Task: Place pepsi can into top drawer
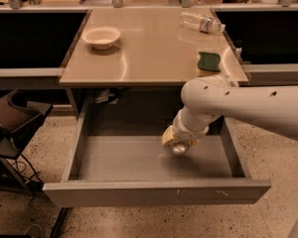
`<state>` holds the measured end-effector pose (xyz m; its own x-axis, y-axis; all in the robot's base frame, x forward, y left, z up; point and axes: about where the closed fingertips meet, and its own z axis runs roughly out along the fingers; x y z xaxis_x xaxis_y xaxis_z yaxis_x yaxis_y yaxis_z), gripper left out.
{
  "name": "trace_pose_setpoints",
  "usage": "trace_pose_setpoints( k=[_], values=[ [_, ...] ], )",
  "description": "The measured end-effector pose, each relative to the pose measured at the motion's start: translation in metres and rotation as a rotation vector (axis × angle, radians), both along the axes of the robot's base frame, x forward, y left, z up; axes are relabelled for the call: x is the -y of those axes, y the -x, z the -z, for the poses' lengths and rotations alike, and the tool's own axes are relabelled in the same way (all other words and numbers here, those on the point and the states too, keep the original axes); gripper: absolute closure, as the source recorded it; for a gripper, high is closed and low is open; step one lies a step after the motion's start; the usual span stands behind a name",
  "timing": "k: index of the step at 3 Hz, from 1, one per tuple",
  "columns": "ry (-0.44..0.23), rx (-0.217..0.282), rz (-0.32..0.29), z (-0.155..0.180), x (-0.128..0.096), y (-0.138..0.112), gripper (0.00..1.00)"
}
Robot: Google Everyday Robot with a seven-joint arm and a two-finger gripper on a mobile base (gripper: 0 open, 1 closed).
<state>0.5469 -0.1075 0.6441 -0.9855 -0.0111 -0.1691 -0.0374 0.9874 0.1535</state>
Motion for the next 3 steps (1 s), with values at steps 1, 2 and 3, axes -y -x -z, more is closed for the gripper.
trace_pose_setpoints(
  k=[1,2,3],
  values=[
    [0.000,0.000,0.000,0.0000,0.0000,0.0000,0.57],
    [0.000,0.000,0.000,0.0000,0.0000,0.0000,0.34],
    [0.000,0.000,0.000,0.0000,0.0000,0.0000,0.11]
  ],
)
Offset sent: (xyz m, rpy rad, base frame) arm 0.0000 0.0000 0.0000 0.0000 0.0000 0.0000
